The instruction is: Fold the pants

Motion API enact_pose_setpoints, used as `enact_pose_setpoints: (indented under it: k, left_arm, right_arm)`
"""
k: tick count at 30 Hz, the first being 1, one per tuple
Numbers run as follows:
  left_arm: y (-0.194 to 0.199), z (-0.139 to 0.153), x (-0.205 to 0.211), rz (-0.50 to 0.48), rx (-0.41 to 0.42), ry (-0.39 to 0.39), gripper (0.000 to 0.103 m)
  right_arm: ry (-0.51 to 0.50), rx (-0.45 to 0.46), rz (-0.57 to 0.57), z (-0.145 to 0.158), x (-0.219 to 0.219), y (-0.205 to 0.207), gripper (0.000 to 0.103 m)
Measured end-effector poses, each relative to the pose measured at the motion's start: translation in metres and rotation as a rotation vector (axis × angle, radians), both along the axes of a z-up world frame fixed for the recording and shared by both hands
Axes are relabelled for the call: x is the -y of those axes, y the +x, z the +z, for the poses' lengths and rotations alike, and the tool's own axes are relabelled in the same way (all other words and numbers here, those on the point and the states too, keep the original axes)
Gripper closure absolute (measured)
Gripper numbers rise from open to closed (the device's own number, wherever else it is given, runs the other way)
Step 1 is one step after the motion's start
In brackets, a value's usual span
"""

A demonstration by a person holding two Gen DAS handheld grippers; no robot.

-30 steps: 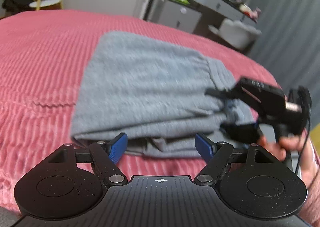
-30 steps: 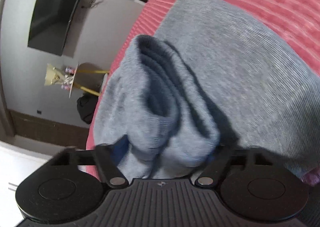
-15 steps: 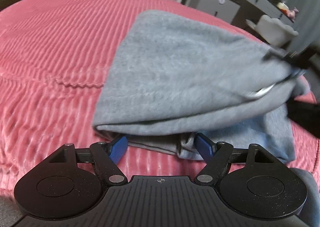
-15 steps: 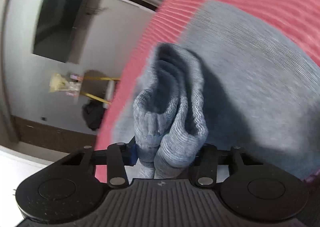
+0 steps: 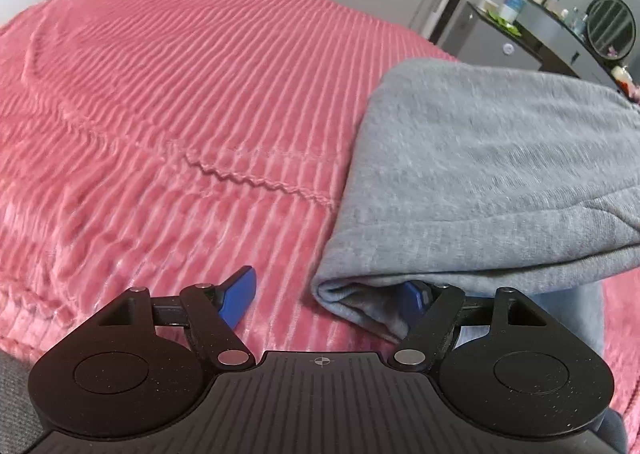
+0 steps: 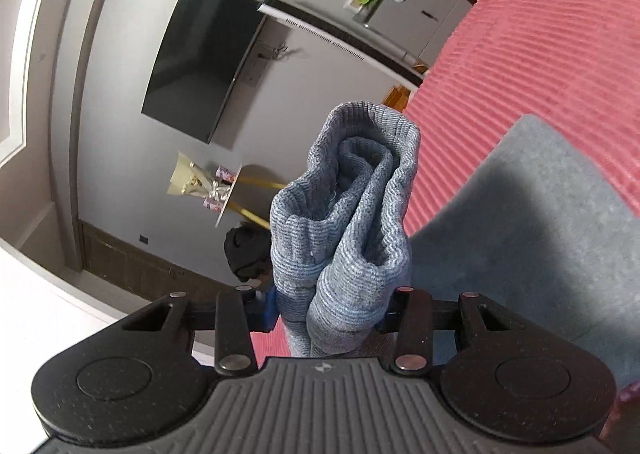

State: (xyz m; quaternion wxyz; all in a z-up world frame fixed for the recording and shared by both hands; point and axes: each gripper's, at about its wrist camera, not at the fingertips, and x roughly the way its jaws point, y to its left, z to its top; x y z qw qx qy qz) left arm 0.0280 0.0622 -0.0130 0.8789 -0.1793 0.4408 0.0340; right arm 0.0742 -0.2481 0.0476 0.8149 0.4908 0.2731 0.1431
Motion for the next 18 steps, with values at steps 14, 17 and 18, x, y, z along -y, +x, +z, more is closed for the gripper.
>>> enact_pose_setpoints:
  k: [14, 17, 18]
  left_arm:
    - [0.0, 0.01, 0.003, -0.035, 0.089, -0.039, 0.031]
    - [0.0, 0.01, 0.003, -0.043, 0.098, -0.048, 0.031]
    - [0.0, 0.011, 0.003, -0.046, 0.1, -0.051, 0.032]
  right_arm:
    - [-0.029, -0.026, -0.04, -0.006, 0.024, -0.009, 0.061]
    - [-0.06, -0.03, -0.049, -0.012, 0.031, -0.013, 0.061]
    - [-0.079, -0.036, -0.051, -0.014, 0.033, -0.014, 0.061]
